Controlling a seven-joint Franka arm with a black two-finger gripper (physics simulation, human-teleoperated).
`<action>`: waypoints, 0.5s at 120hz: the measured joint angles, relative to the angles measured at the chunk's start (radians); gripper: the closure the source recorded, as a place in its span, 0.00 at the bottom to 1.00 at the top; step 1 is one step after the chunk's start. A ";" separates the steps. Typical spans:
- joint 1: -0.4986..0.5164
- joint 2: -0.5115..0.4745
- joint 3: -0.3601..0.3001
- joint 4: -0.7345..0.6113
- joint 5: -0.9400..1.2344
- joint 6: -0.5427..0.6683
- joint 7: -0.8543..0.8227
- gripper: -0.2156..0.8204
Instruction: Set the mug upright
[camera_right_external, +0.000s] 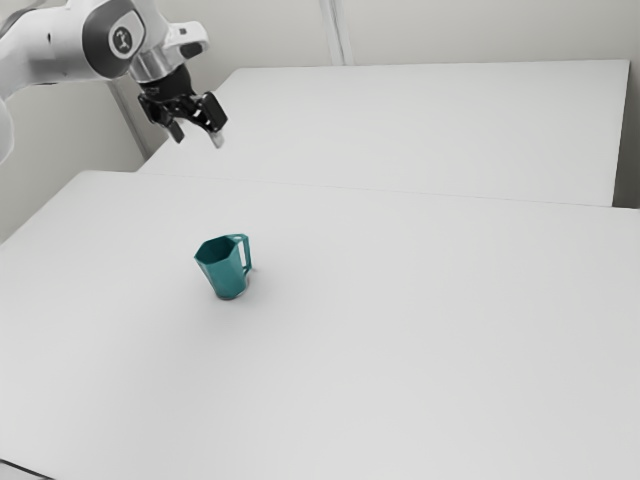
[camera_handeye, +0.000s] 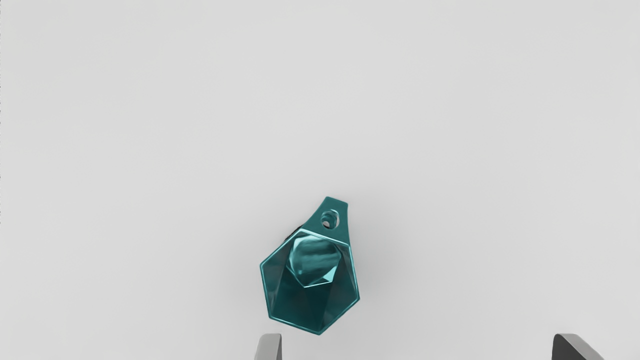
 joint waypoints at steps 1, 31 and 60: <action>-0.001 0.000 0.000 0.003 0.000 -0.007 0.000 0.22; -0.014 -0.006 0.000 0.025 0.006 -0.125 -0.003 0.21; -0.013 -0.006 -0.001 0.025 0.005 -0.159 -0.005 0.21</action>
